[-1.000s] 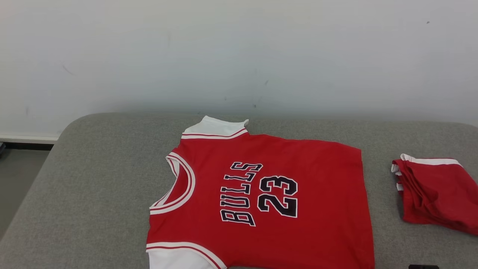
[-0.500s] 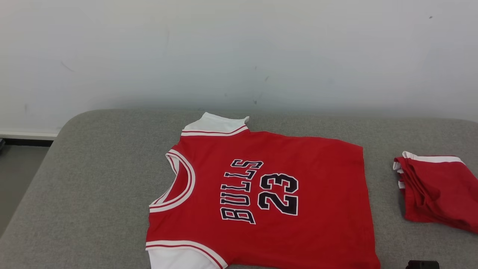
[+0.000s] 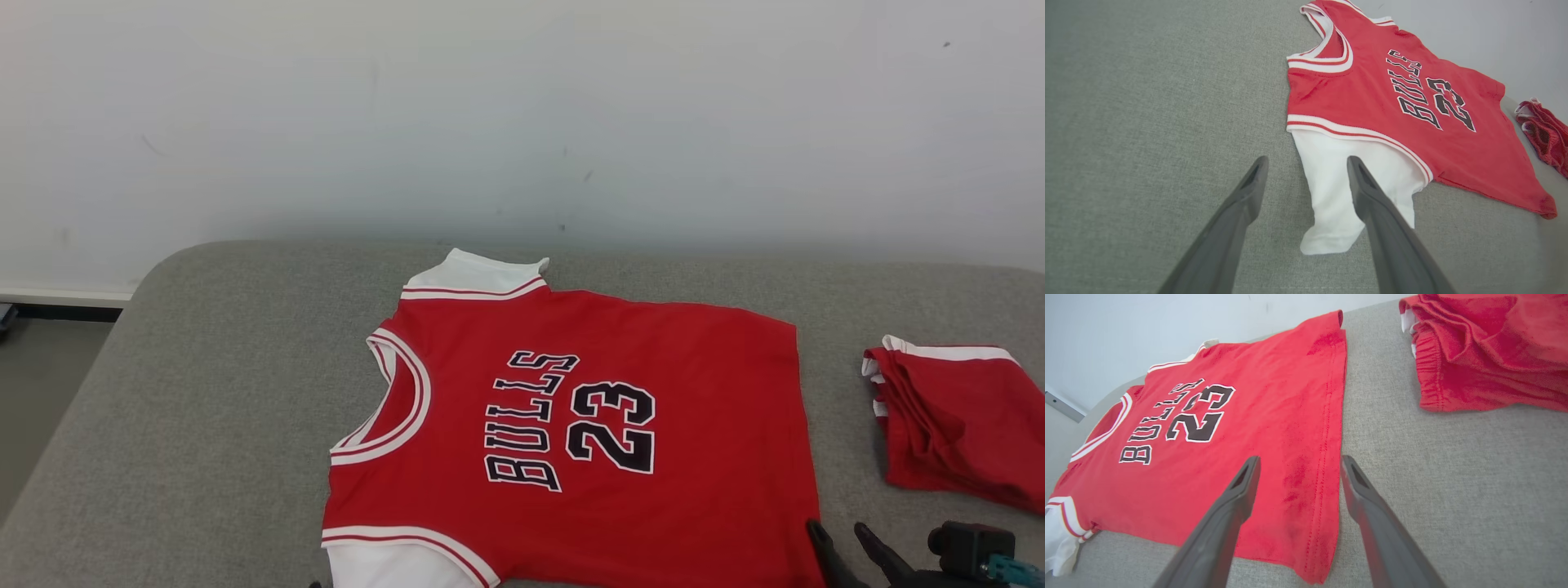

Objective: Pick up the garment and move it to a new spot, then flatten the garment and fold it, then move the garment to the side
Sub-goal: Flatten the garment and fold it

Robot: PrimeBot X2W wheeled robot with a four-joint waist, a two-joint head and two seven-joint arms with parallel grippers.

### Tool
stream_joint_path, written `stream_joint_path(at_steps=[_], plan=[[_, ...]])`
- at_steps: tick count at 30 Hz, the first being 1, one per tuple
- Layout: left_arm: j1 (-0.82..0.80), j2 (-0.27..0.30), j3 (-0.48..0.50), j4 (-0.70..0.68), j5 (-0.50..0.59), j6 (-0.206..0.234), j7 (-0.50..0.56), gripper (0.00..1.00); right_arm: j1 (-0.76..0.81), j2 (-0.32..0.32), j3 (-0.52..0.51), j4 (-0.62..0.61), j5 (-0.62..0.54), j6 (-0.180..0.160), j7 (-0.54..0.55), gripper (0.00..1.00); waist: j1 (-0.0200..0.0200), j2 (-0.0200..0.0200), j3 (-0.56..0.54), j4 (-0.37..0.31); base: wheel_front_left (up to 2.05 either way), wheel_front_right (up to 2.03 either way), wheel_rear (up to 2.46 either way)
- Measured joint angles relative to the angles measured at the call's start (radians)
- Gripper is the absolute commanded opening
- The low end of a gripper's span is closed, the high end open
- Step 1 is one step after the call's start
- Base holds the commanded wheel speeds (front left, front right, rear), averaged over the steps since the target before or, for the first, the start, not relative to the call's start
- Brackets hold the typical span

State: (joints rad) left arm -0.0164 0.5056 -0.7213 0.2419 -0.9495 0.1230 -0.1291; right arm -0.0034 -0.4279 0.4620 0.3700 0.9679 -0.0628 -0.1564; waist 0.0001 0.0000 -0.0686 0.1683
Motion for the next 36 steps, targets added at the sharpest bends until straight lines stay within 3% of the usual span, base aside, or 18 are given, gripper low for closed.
stream_joint_path(at_steps=[8,12,20,36], plan=[[-0.019,0.032,0.056,-0.101,0.056,0.001,-0.062,1.00,-0.016,-0.035,-0.032,-0.110,-0.039,-0.016,-0.044,1.00,0.0000,0.0000,-0.002,-0.016,0.00,0.00,0.00],[-0.040,0.027,0.140,-0.086,0.116,0.001,-0.097,1.00,-0.037,-0.059,-0.043,-0.143,-0.083,-0.027,-0.063,1.00,0.0000,-0.0001,-0.002,-0.018,0.00,0.00,0.00],[-0.063,-0.051,0.256,-0.044,0.177,0.001,-0.115,1.00,-0.103,-0.026,-0.051,-0.215,-0.127,-0.034,-0.082,1.00,0.0000,0.0000,0.003,-0.041,0.00,0.00,0.00],[-0.004,-0.184,0.438,0.037,0.335,0.001,-0.121,1.00,-0.066,0.004,-0.138,-0.187,-0.261,-0.053,-0.096,1.00,0.0000,0.0000,0.035,-0.129,0.00,0.00,0.00]])
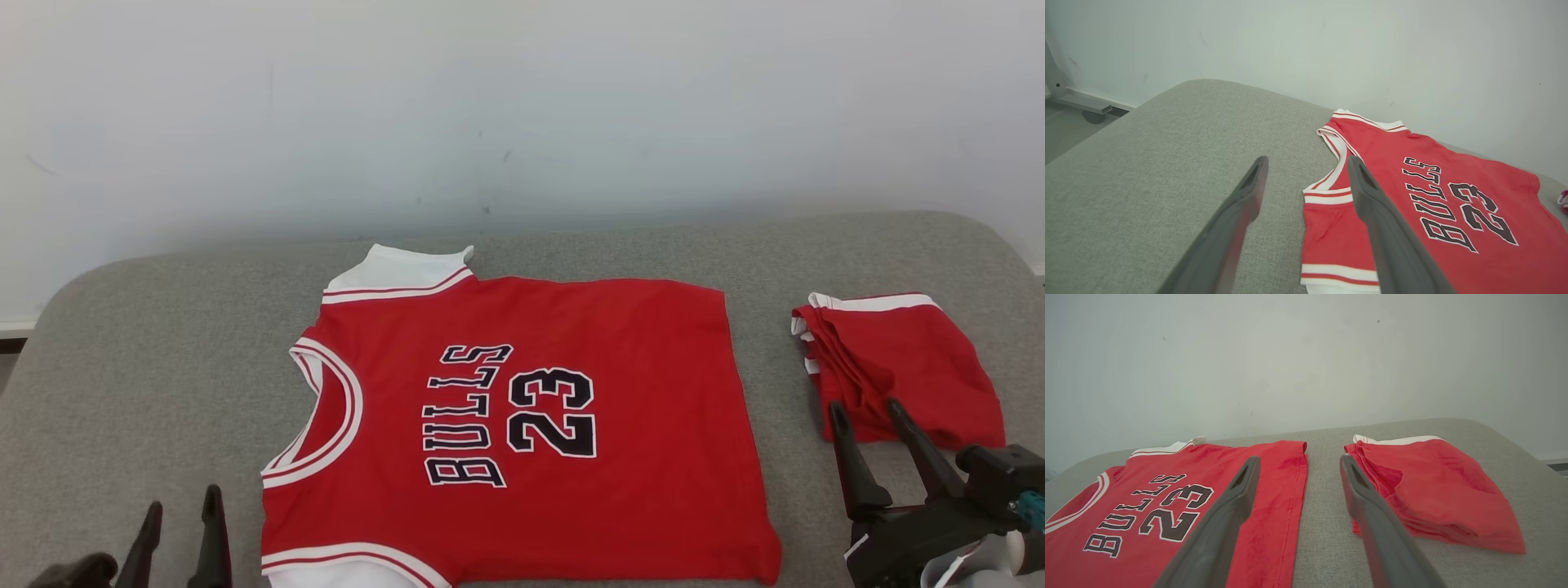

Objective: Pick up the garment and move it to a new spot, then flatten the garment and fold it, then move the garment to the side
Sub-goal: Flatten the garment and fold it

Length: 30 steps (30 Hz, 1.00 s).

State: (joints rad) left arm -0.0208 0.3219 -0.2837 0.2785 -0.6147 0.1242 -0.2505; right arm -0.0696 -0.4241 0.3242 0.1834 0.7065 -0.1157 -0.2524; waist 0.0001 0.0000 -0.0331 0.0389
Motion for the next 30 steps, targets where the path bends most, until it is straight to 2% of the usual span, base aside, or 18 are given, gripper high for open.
stream_joint_path(at_steps=[6,30], plan=[[0.028,-0.040,0.024,-0.007,0.050,0.000,0.000,1.00,0.033,0.002,-0.026,0.008,-0.044,0.000,0.000,1.00,0.0000,0.0000,-0.008,-0.002,0.00,0.00,0.00],[0.099,-0.091,0.079,-0.039,0.162,0.000,0.000,1.00,0.067,0.078,-0.084,0.028,-0.119,0.010,0.000,1.00,-0.0002,0.0000,-0.023,0.002,0.00,0.00,0.00]])
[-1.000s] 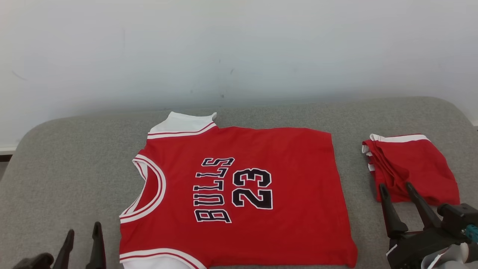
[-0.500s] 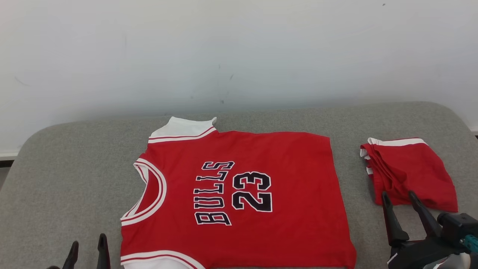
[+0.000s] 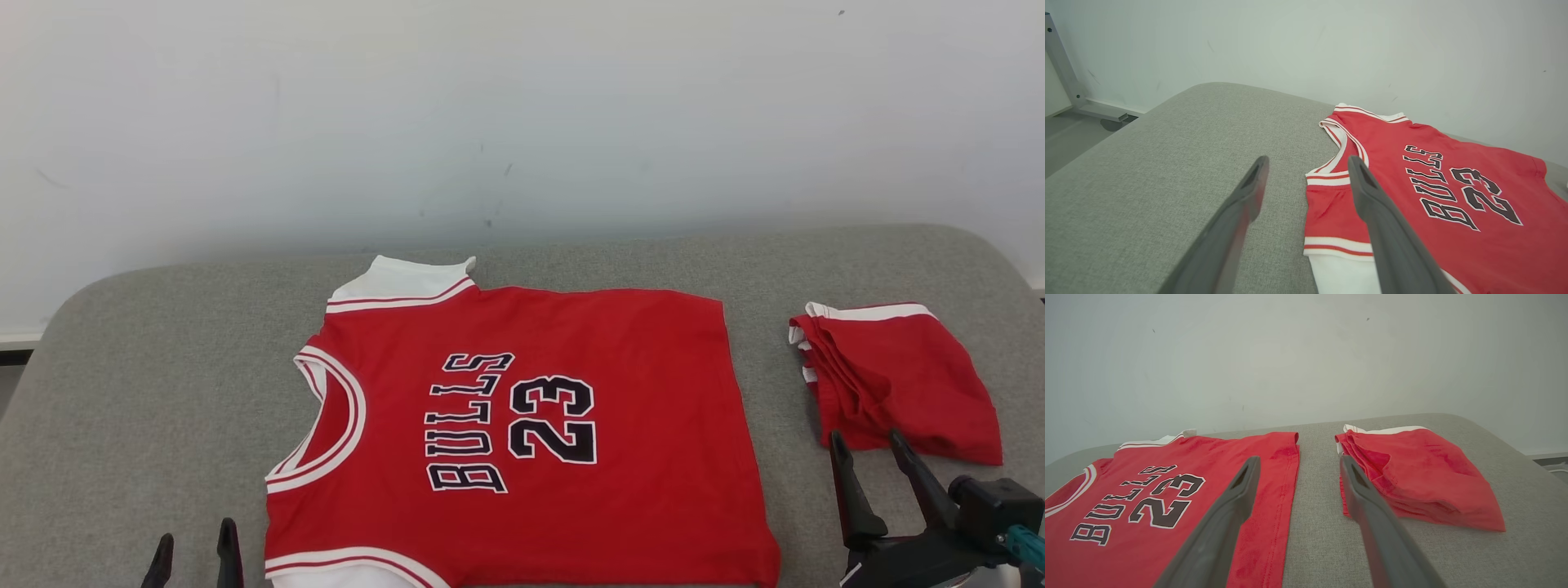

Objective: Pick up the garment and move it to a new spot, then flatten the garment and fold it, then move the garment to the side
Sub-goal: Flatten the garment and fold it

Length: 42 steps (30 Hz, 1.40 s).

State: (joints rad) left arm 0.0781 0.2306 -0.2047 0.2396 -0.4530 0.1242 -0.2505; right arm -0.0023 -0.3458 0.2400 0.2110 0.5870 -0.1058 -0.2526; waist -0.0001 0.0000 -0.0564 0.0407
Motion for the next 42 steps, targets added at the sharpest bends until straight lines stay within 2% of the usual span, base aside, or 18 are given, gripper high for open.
stream_joint_path(at_steps=[20,28,34,42], plan=[[-0.003,-0.012,-0.014,-0.040,0.064,0.000,0.000,1.00,0.025,0.022,-0.055,-0.012,-0.058,0.024,0.000,1.00,0.0002,0.0000,0.008,0.018,0.00,0.00,0.00],[-0.005,-0.011,-0.042,-0.058,0.076,-0.003,0.000,1.00,0.040,0.035,-0.036,-0.014,-0.071,0.054,-0.002,1.00,0.0002,0.0000,0.015,0.052,0.00,0.00,0.00],[-0.005,-0.010,-0.080,-0.059,0.075,-0.040,0.024,1.00,0.041,0.040,-0.013,0.013,-0.071,0.072,-0.002,1.00,0.0002,0.0000,0.025,0.073,0.00,0.00,0.00],[0.000,-0.004,-0.119,-0.026,0.038,-0.099,0.128,1.00,0.040,0.040,0.010,0.048,-0.071,0.089,0.022,1.00,0.0002,0.0001,0.037,0.087,0.00,0.00,0.00]])
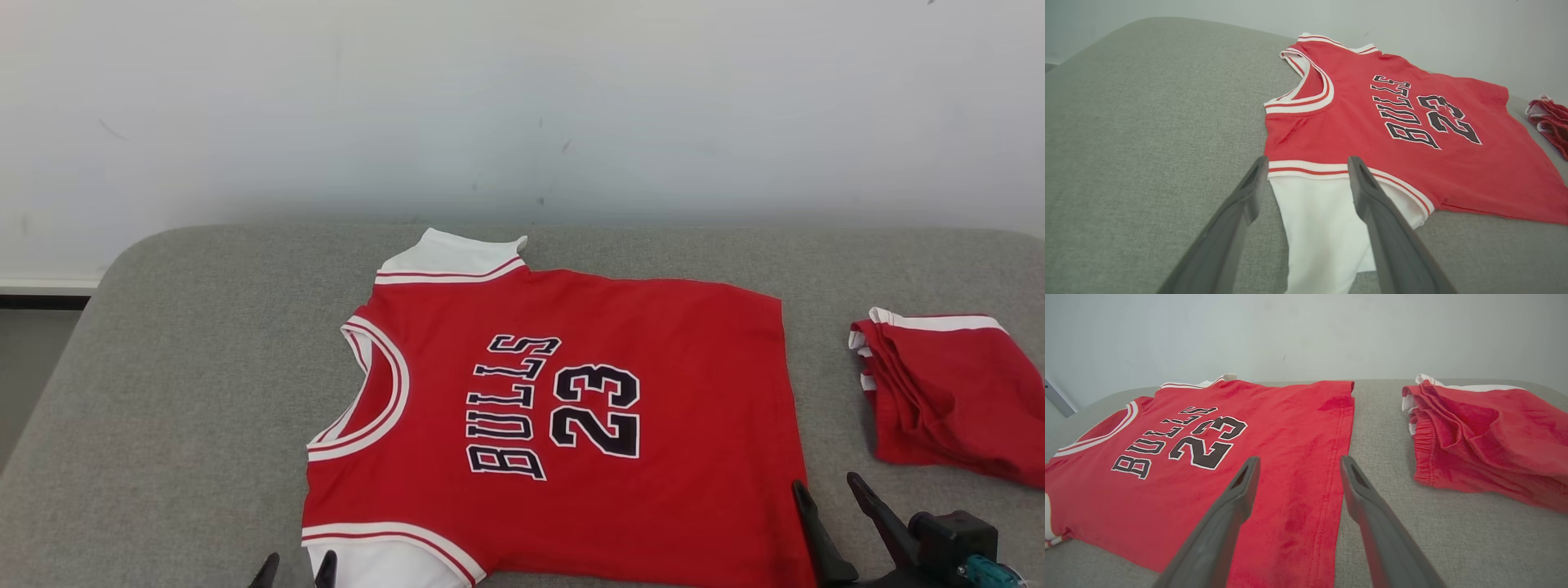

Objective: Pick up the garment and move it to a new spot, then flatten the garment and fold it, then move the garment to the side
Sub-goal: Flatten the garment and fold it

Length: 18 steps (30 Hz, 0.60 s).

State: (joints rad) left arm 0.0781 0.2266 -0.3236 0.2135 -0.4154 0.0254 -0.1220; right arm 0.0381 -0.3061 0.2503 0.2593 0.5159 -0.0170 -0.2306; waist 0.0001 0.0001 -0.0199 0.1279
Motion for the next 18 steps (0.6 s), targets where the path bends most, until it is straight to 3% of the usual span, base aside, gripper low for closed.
stream_joint_path(at_steps=[11,18], plan=[[0.026,0.025,-0.044,0.016,-0.040,-0.035,0.194,1.00,0.016,-0.023,0.000,0.022,0.001,-0.001,0.071,1.00,0.0000,-0.0001,0.020,0.018,0.00,0.00,0.00],[0.057,0.050,-0.043,0.018,-0.053,-0.025,0.304,1.00,0.035,-0.023,0.016,0.037,0.012,-0.002,0.153,1.00,-0.0001,0.0000,0.029,0.027,0.00,0.00,0.00]])
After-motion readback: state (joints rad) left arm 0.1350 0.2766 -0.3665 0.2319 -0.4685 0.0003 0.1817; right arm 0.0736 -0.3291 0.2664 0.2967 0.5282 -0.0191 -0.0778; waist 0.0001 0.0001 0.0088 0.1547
